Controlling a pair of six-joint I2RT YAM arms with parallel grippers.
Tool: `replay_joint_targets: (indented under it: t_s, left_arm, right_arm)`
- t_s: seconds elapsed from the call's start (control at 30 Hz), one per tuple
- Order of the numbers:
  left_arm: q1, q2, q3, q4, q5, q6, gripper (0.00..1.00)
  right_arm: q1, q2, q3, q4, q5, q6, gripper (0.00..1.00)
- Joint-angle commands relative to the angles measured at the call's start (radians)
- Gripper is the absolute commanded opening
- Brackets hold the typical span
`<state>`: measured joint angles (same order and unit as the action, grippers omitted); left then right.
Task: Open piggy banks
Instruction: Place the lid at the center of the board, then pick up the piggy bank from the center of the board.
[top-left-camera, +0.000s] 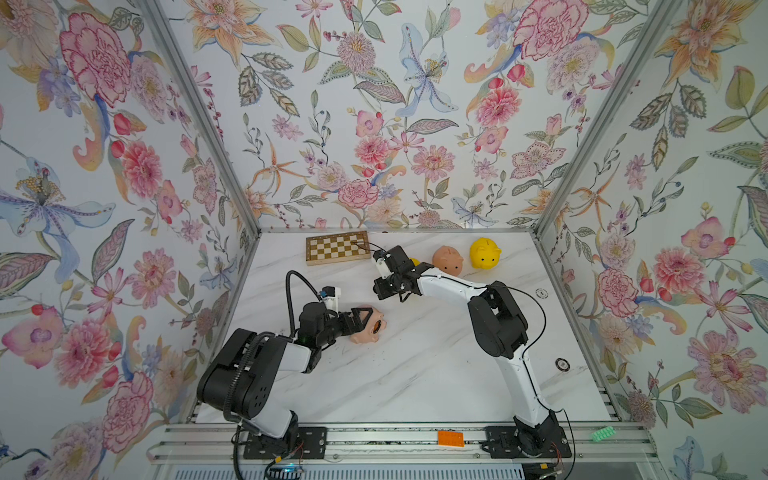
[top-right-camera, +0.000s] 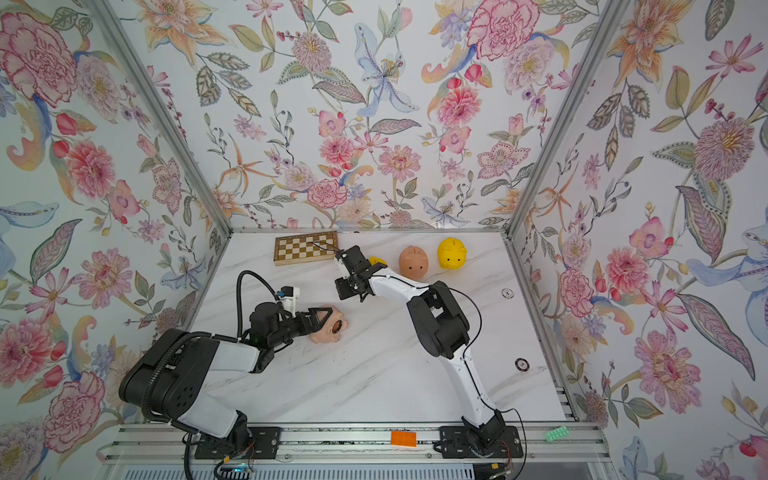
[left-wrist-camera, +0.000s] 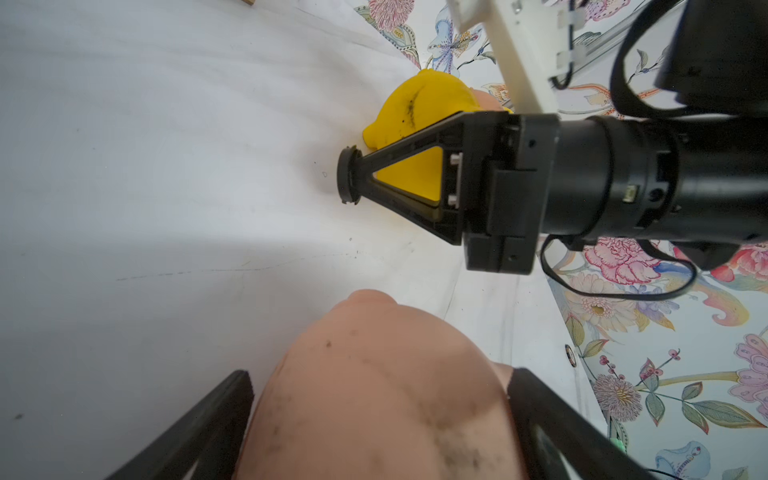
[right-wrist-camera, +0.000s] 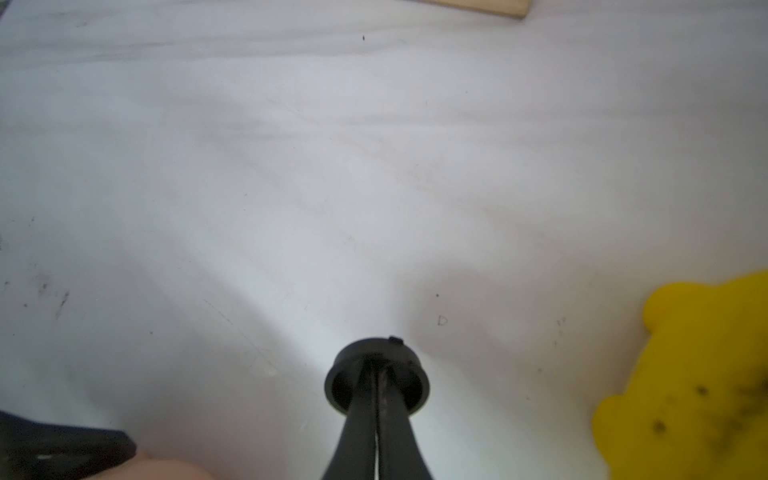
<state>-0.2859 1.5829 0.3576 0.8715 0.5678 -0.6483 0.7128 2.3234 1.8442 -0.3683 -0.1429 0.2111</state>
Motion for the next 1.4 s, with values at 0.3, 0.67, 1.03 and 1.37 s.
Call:
replay_joint_targets:
  t_s: [0.3,0.67,1.03,1.37]
  left_arm:
    - [0.026,0.06,-0.062,-0.264,-0.112,0.049,0.98]
    - [0.027,0.057,-0.063,-0.261,-0.1,0.045,0.99]
    - [0.028,0.05,-0.069,-0.241,-0.089,0.039,0.99]
    - [0.033,0.06,-0.069,-0.223,-0.076,0.039,0.99]
  right_arm:
    - [0.023,0.08,0.149,-0.156,0.028,0.031,0.19]
    - [0.016,-0.111,0.035,-0.089,0.062,0.028,0.39]
    - [-0.027,-0.551,-0.571,0.298,-0.127,0.183,0.46]
    - [0.028,-0.747,-1.062,0.893,-0.331,0.532,0.99]
